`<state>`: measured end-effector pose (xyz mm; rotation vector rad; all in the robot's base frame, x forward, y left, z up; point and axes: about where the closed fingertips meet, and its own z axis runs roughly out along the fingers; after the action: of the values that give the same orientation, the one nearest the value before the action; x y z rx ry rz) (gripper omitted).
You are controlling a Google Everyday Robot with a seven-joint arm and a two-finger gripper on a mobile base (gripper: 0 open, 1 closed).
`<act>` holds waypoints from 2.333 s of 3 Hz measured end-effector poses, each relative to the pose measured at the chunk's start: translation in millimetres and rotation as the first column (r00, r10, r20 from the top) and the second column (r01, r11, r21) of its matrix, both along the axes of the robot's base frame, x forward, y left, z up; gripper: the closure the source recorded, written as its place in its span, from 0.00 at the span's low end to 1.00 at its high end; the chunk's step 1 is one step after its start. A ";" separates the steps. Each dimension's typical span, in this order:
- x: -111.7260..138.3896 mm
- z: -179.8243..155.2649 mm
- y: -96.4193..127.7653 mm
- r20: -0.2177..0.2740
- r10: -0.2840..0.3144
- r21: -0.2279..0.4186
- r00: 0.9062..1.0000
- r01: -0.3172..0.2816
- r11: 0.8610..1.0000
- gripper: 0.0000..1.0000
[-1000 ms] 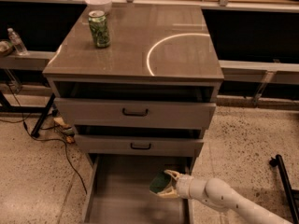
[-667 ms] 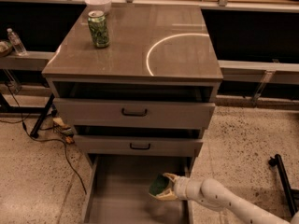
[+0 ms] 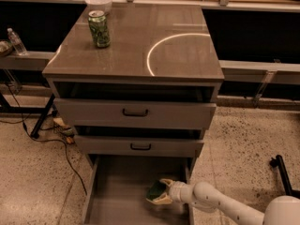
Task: Place sponge into bottom drawer
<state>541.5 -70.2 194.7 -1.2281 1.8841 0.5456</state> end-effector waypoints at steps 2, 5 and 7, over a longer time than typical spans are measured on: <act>-1.1 -4.5 5.7 -0.008 0.003 0.003 1.000 -0.003 1.000 0.28; -12.4 40.2 -67.0 0.089 -0.090 -0.066 0.992 0.096 0.993 0.00; -40.1 162.3 -184.1 0.307 -0.215 -0.246 0.927 0.296 0.923 0.00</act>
Offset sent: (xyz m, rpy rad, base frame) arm -0.0001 0.0028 -0.0039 0.0003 0.0062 -0.0001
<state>501.4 -254.2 357.1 -1.1413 1.8863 -0.0468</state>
